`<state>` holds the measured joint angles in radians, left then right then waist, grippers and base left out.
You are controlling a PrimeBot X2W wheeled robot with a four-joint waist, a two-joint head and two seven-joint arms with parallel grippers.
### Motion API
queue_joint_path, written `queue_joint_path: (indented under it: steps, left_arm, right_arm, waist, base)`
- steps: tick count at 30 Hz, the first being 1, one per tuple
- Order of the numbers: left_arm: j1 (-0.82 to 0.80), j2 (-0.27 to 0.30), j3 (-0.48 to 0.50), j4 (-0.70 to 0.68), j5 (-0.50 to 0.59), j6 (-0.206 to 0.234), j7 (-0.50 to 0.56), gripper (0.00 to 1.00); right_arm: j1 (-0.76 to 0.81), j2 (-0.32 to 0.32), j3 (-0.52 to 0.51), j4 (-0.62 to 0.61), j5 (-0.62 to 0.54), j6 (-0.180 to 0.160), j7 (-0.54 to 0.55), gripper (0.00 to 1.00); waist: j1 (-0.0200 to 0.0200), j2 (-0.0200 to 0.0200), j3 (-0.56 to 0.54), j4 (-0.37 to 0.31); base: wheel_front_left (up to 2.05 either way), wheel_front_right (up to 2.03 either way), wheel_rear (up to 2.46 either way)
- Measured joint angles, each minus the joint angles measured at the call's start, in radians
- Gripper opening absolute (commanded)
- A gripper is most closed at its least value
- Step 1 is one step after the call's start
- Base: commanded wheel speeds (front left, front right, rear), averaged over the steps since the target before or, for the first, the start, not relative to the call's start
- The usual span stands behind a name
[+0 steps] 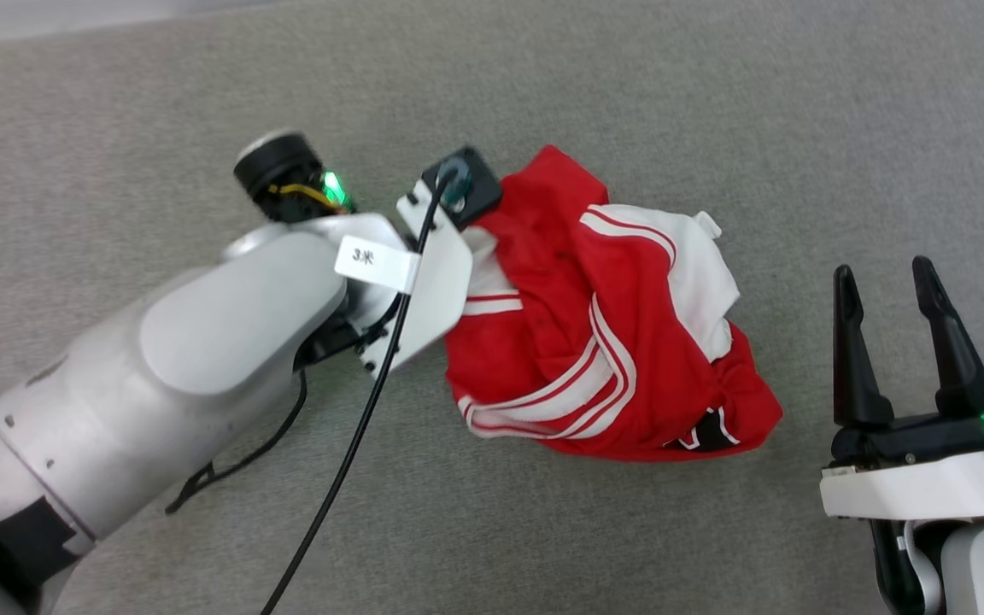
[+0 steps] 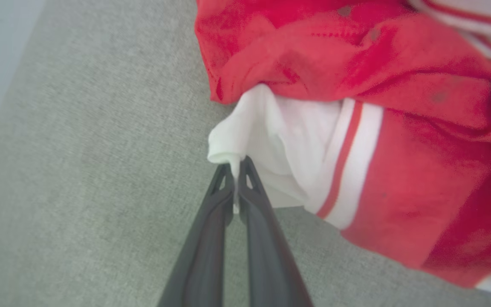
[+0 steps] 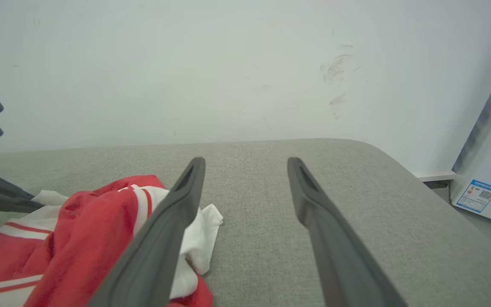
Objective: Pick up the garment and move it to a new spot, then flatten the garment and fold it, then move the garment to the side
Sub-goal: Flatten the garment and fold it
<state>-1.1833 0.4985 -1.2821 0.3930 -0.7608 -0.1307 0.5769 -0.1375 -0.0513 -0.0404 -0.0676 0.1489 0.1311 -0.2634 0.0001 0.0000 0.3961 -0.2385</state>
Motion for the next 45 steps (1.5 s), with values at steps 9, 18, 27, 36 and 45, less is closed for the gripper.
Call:
queue_joint_path:
  steps: [9, 18, 27, 36, 45]
  left_arm:
    - [-0.078, -0.014, 0.04, 0.011, -0.019, 0.001, -0.277, 0.0]
    - [0.013, 0.124, 0.114, -0.076, -0.063, 0.09, -0.388, 0.0]
    - [0.239, 0.316, 0.188, -0.128, -0.206, 0.217, -0.45, 0.0]
    - [0.456, 0.404, 0.23, -0.063, -0.377, 0.263, -0.497, 0.0]
    - [0.563, 0.383, 0.235, 0.119, -0.497, 0.219, -0.482, 0.0]
  right_arm:
    - [0.044, 0.0, -0.011, 0.008, -0.023, 0.0, 0.0, 1.0]
    - [0.083, 0.0, -0.026, 0.012, -0.036, 0.0, 0.0, 1.0]
    - [0.095, 0.0, -0.031, 0.013, -0.048, 0.0, 0.0, 1.0]
    - [0.098, 0.0, -0.033, 0.012, -0.054, 0.0, 0.0, 1.0]
    - [0.089, 0.0, -0.029, 0.016, -0.061, 0.0, 0.0, 1.0]
  waist:
    - [-0.0001, 0.0, -0.083, 0.08]
    - [-0.0001, 0.0, -0.156, 0.183]
    - [-0.0001, 0.0, -0.19, 0.261]
    - [-0.0001, 0.0, -0.171, 0.282]
    - [-0.0001, 0.0, -0.154, 0.271]
  base:
    - [0.0, 0.0, 0.0]
    - [0.0, 0.0, 0.0]
    - [0.0, 0.0, 0.0]
    - [0.0, 0.0, 0.0]
    - [0.0, 0.0, 0.0]
